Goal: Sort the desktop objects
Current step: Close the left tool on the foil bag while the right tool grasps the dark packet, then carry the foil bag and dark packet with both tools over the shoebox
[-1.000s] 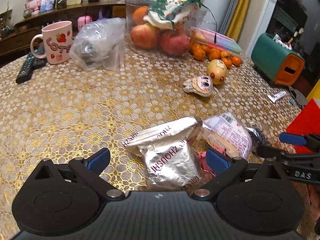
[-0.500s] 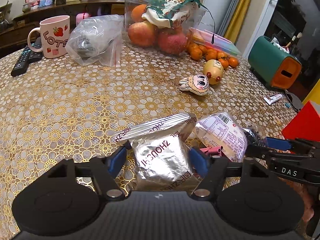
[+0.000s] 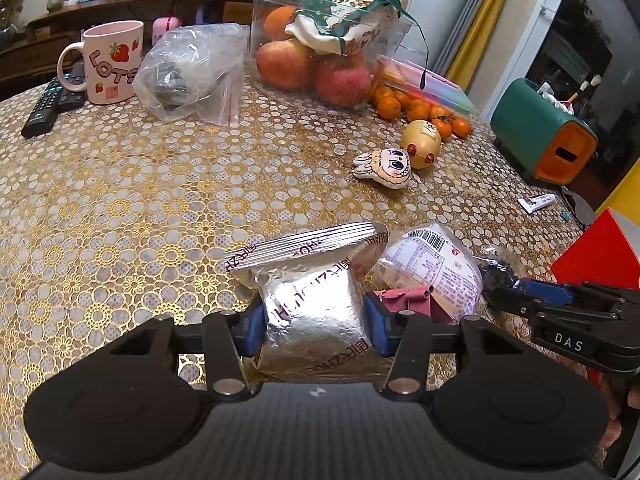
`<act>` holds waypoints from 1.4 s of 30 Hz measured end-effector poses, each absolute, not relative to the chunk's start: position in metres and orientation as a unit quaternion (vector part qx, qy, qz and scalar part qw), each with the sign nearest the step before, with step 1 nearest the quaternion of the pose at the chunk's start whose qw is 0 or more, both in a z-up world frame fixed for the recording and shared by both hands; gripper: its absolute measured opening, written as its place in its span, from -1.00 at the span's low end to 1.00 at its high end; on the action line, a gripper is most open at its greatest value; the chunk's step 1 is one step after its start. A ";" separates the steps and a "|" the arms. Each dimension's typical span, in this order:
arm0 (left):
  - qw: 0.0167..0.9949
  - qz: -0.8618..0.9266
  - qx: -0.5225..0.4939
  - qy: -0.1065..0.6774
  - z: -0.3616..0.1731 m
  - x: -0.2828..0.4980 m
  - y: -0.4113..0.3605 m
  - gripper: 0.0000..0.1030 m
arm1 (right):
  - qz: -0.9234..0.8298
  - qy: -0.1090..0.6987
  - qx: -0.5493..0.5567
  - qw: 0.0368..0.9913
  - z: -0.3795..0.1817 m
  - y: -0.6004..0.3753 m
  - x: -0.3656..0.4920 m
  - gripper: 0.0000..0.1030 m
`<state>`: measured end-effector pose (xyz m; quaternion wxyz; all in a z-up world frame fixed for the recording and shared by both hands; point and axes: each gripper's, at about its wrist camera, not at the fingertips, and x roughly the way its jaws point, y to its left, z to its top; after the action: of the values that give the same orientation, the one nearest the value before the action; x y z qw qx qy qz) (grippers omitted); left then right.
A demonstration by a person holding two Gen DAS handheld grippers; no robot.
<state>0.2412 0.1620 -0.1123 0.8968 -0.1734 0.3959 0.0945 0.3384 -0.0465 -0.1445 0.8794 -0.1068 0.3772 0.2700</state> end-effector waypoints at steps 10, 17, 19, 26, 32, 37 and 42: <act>0.901 0.099 -0.175 0.385 -0.097 0.223 0.160 -0.07 | 0.259 0.364 -0.089 0.890 -0.126 -0.063 0.320 -0.46; 0.904 0.089 -0.168 0.383 -0.078 0.207 0.146 -0.07 | 0.267 0.354 -0.074 0.893 -0.104 -0.077 0.297 -0.47; 0.906 0.085 -0.164 0.380 -0.072 0.202 0.140 -0.07 | 0.268 0.351 -0.071 0.894 -0.097 -0.082 0.290 -0.47; 0.913 0.061 -0.147 0.375 -0.050 0.189 0.112 -0.07 | 0.267 0.345 -0.063 0.898 -0.070 -0.104 0.270 -0.47; 0.919 0.031 -0.126 0.372 -0.032 0.182 0.076 -0.07 | 0.269 0.339 -0.063 0.900 -0.048 -0.127 0.251 -0.47; 0.923 0.002 -0.114 0.368 -0.017 0.182 0.042 -0.07 | 0.270 0.332 -0.052 0.902 -0.032 -0.153 0.236 -0.47; 0.927 -0.026 -0.095 0.362 -0.002 0.185 0.010 -0.07 | 0.267 0.317 -0.048 0.909 -0.016 -0.179 0.226 -0.47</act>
<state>0.1850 0.0102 -0.0016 0.9268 -0.0953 0.3623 -0.0265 0.2258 -0.1794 -0.0163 0.9087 -0.0481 0.3174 0.2668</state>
